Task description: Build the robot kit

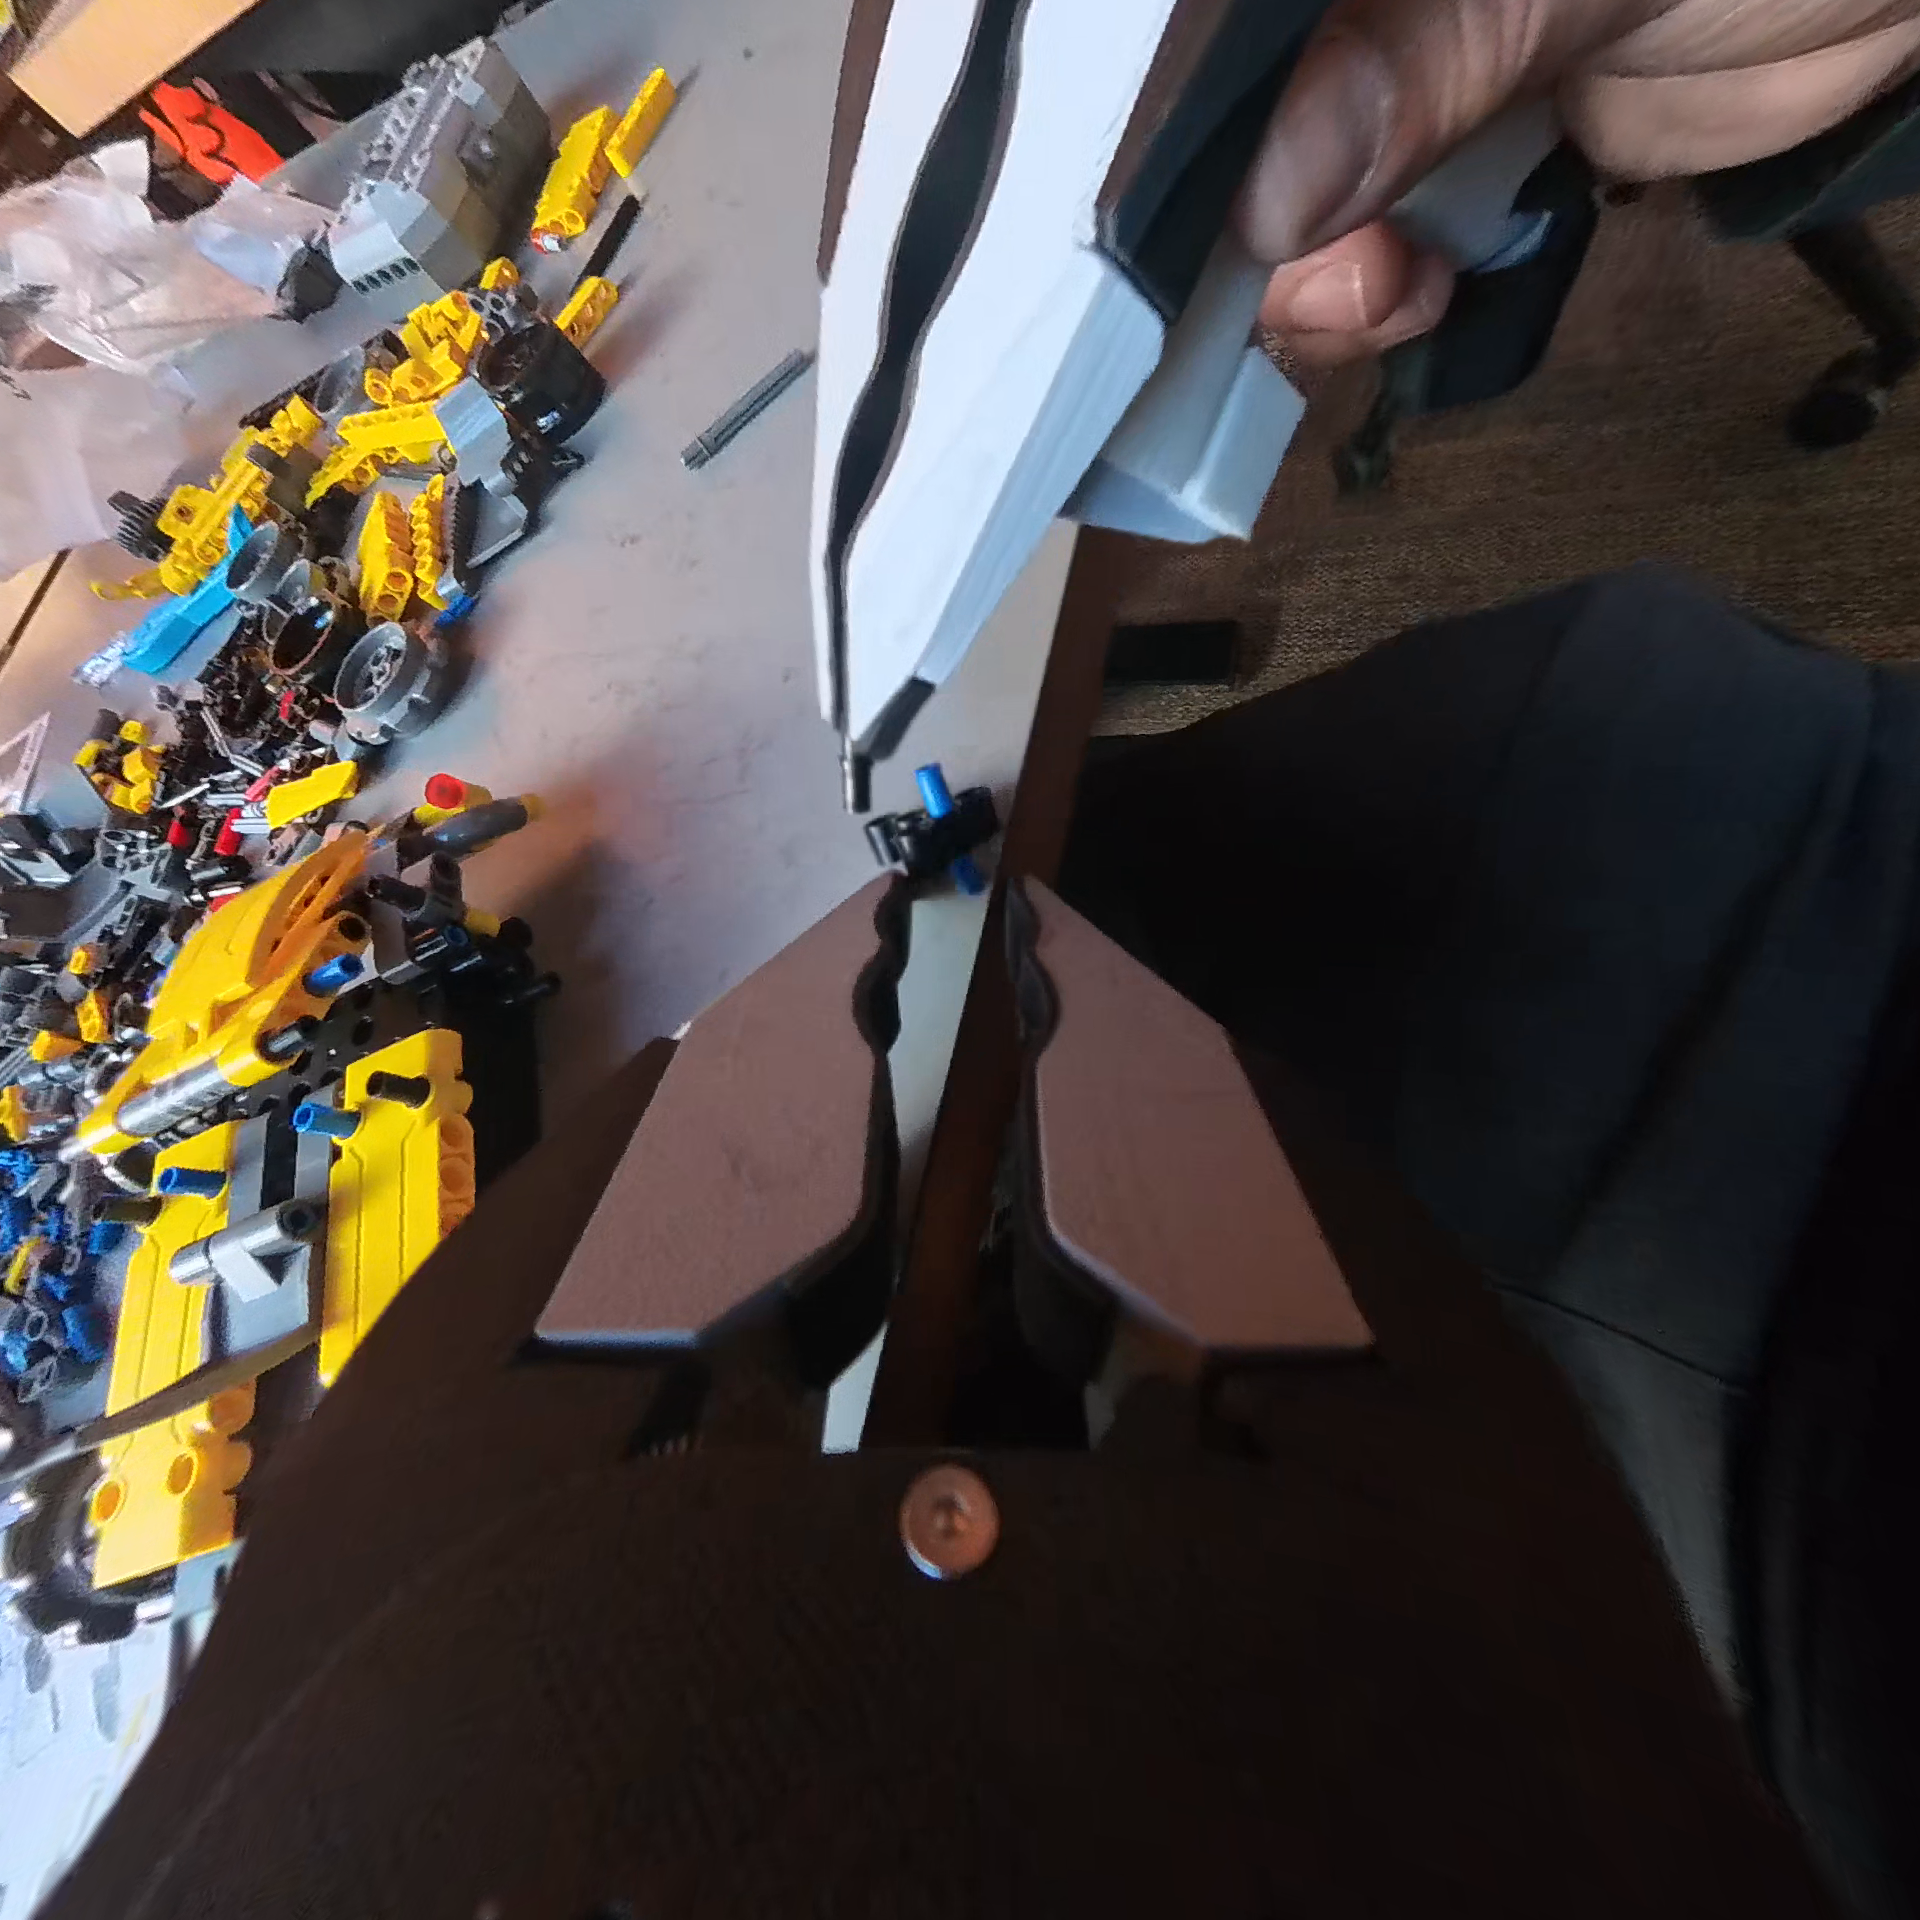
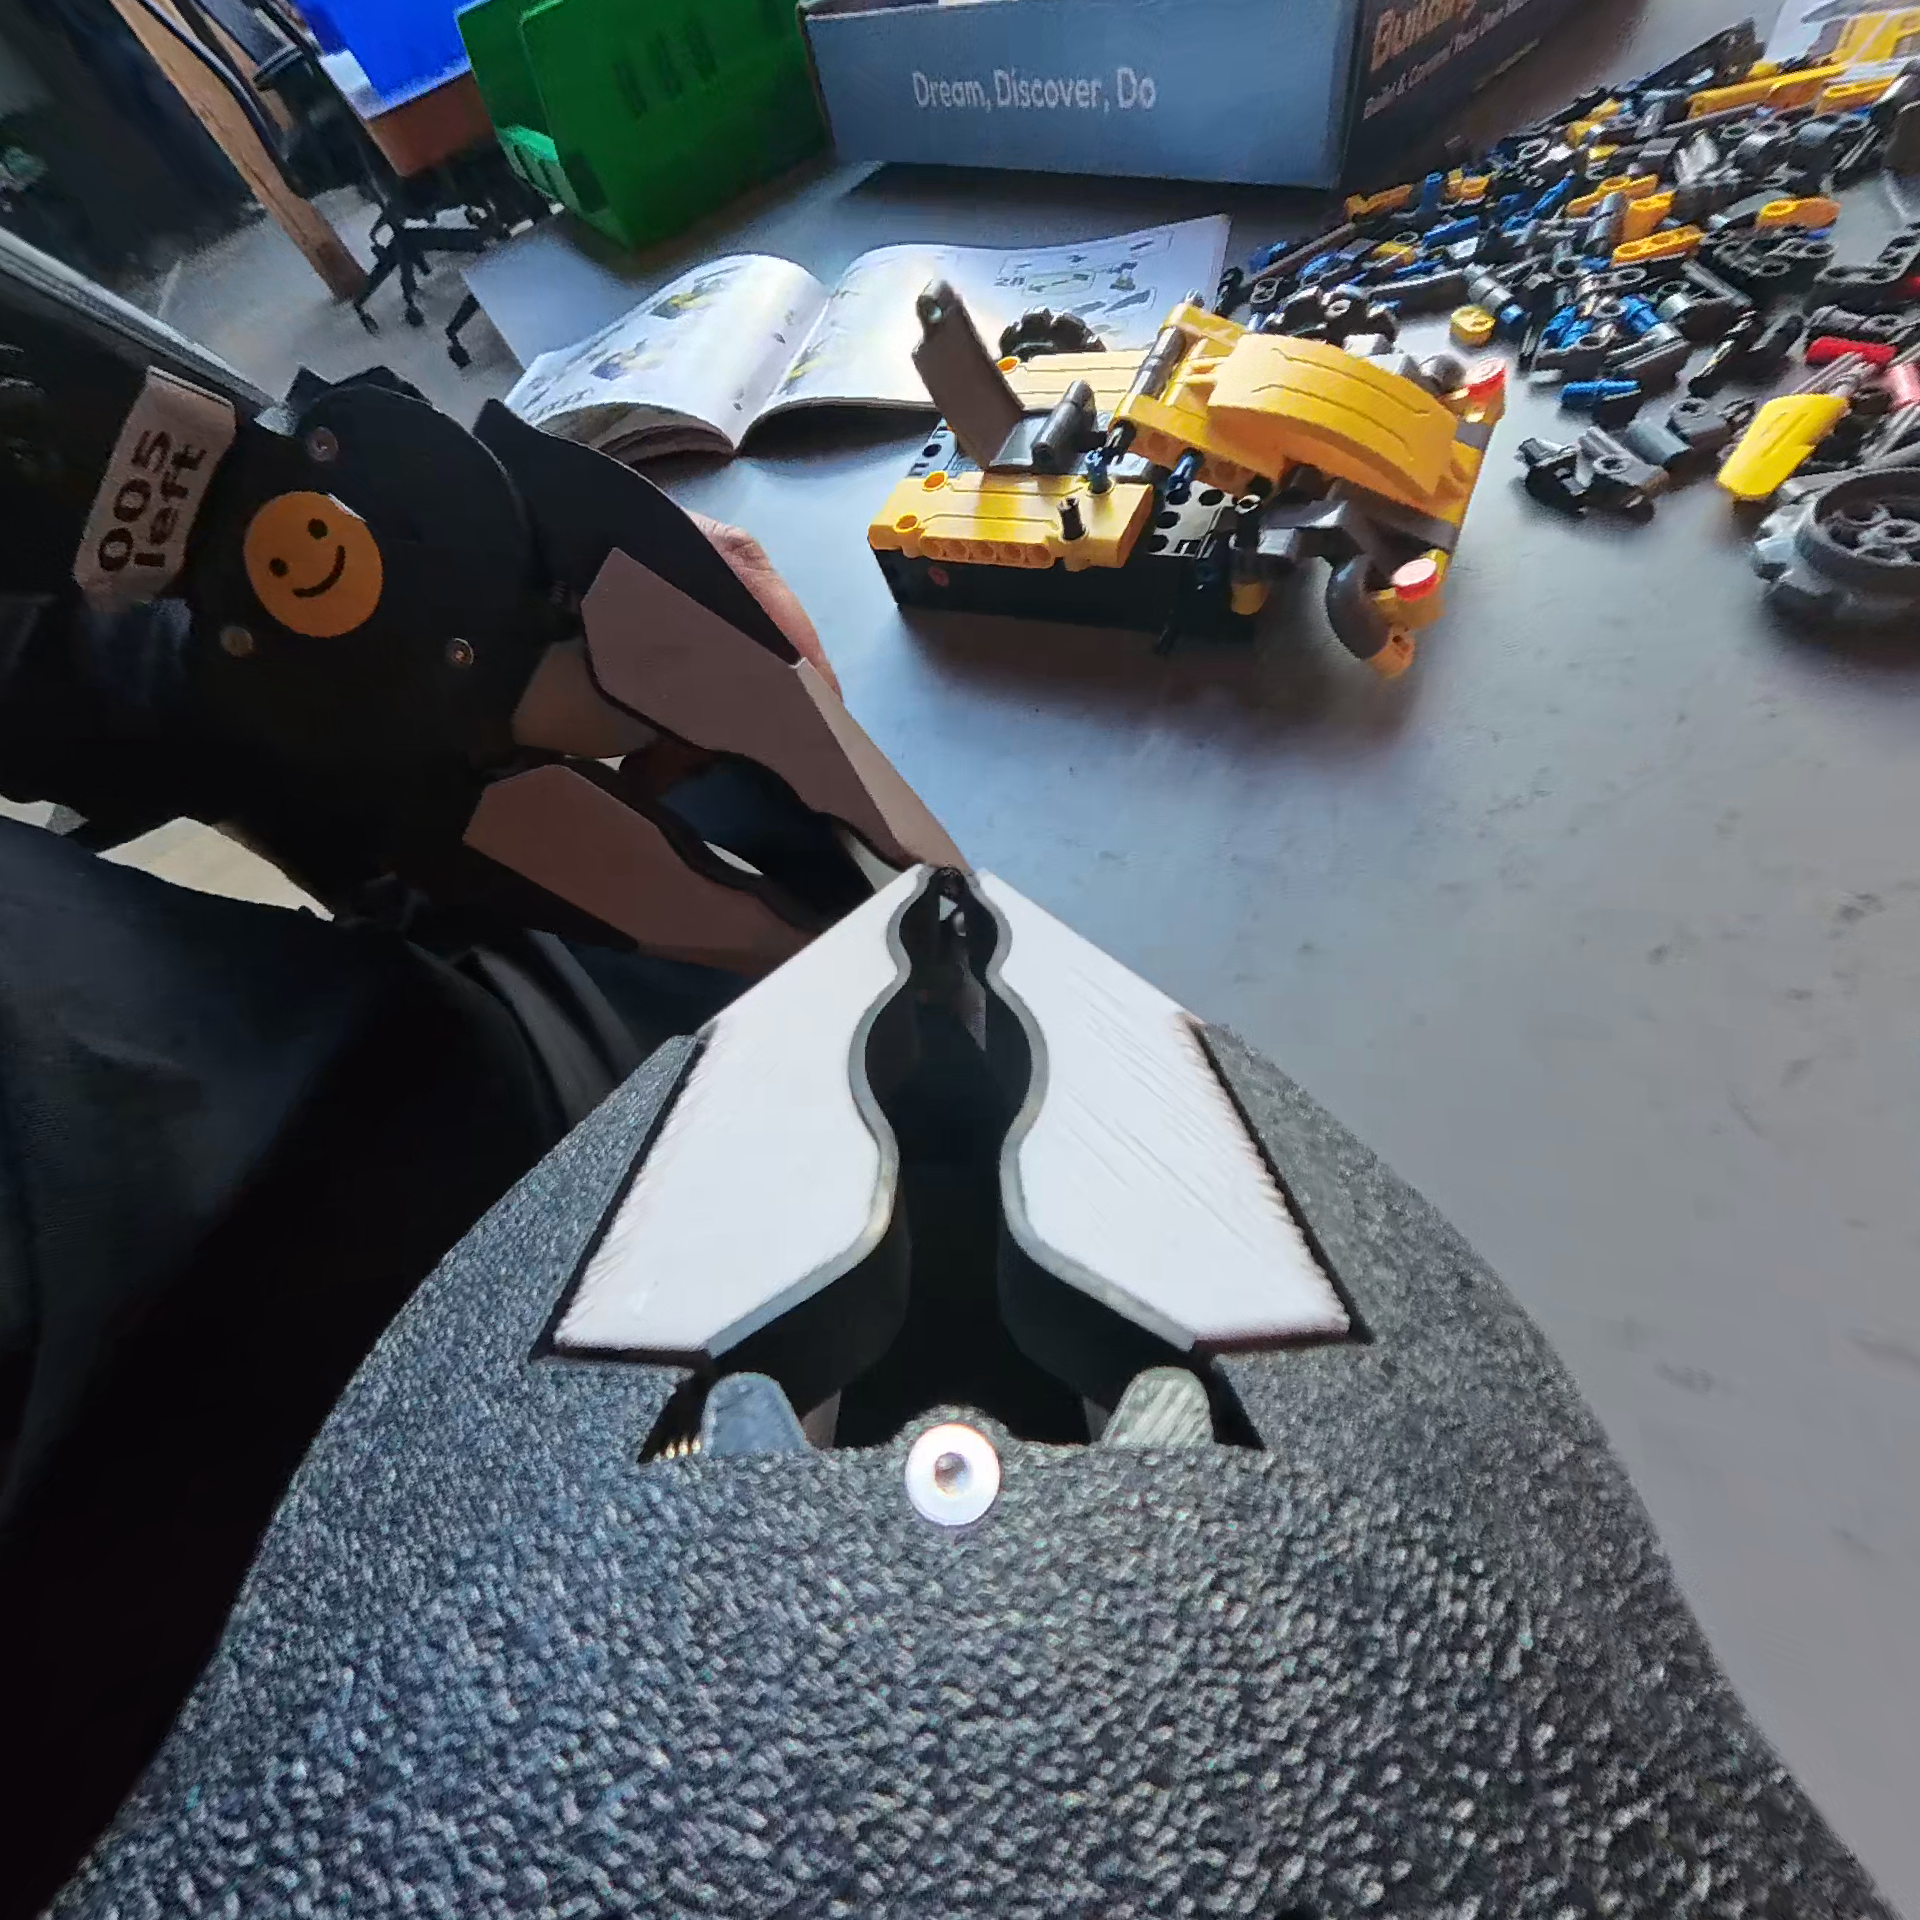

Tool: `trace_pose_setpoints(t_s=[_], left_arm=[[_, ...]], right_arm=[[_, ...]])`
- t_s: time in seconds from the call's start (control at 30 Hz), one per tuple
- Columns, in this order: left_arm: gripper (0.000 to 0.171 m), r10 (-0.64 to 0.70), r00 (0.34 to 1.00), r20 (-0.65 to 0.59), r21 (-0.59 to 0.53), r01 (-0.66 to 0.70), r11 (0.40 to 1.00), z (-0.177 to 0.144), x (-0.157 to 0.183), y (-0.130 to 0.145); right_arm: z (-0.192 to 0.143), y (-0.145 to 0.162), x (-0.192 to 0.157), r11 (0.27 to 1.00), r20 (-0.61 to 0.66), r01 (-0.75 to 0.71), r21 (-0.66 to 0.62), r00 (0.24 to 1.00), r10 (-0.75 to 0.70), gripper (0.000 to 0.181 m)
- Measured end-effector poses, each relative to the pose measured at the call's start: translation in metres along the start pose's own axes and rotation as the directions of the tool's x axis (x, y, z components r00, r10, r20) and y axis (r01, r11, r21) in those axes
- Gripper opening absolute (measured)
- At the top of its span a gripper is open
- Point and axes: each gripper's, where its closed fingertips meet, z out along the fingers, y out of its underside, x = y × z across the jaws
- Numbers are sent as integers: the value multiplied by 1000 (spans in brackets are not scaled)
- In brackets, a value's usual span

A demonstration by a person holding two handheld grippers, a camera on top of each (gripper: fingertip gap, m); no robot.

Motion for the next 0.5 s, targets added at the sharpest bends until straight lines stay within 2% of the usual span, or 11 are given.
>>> trace_pose_setpoints(t_s=[0.2, 0.33, 0.4, 0.5], left_arm=[[23, -100, 995, -19, -15, 99, 995, 0, -4, 0], [18, -157, 987, -13, 37, 158, 987, -10, -9, -11], [15, -143, 990, -3, 55, 143, 988, -16, -12, -17], [18, -74, 997, -14, 17, 74, 997, -12, -8, -16]], right_arm=[[1, -4, 10, 1000, -22, -12, 7, 1000, 13, 4], [1, -5, 12, 1000, -33, 6, -2, 999, -6, 4], [-5, -4, 12, 1000, -35, 20, -10, 999, -21, 4], [-15, 1, 12, 999, -24, 23, -35, 999, -24, 4]])
